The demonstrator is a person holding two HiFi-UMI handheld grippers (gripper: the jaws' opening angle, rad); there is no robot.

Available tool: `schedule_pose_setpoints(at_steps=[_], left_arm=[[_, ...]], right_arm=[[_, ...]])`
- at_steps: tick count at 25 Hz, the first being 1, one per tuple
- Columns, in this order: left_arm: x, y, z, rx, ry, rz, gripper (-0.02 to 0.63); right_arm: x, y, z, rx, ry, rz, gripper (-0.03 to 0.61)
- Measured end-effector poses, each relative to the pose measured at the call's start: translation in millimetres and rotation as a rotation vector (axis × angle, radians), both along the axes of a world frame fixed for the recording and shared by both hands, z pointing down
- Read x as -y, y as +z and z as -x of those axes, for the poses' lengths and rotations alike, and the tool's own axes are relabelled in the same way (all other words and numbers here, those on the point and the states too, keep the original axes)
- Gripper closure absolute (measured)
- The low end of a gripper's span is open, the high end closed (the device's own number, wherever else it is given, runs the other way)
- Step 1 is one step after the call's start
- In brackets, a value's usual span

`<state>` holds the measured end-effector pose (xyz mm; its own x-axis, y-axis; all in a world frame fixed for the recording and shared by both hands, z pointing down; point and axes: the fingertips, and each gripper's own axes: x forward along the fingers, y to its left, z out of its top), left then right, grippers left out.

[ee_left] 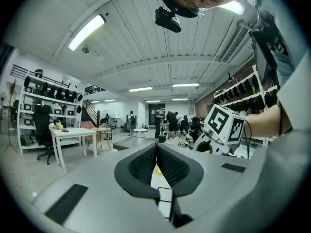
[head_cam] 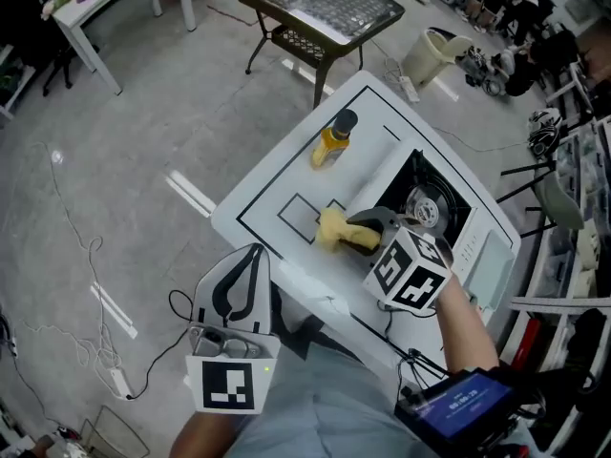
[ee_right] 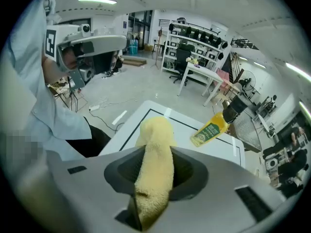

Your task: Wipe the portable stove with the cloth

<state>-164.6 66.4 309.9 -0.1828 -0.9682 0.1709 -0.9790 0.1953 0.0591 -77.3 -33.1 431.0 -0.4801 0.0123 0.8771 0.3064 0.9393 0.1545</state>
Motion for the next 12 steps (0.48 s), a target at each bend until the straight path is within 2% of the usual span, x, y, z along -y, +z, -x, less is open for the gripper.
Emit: schedule_pose_setpoints(at_steps=[4,9,12], left_arm=[[-5,-40,-22,0.043,0.001,-0.075,0.595],[-13,-114,-90,0.128,0.026,-0.16,0.595],[-7,-152,-120,0.179,0.067,-0.214,0.595]], right_arm=[[-12,-59,-19,0.155,0.041,0.077,0.448],[-34,-160,-80,0.381,0.093,0.172,0.448],[-31,-219,-112,0.551,0.157,0.184,0.447]])
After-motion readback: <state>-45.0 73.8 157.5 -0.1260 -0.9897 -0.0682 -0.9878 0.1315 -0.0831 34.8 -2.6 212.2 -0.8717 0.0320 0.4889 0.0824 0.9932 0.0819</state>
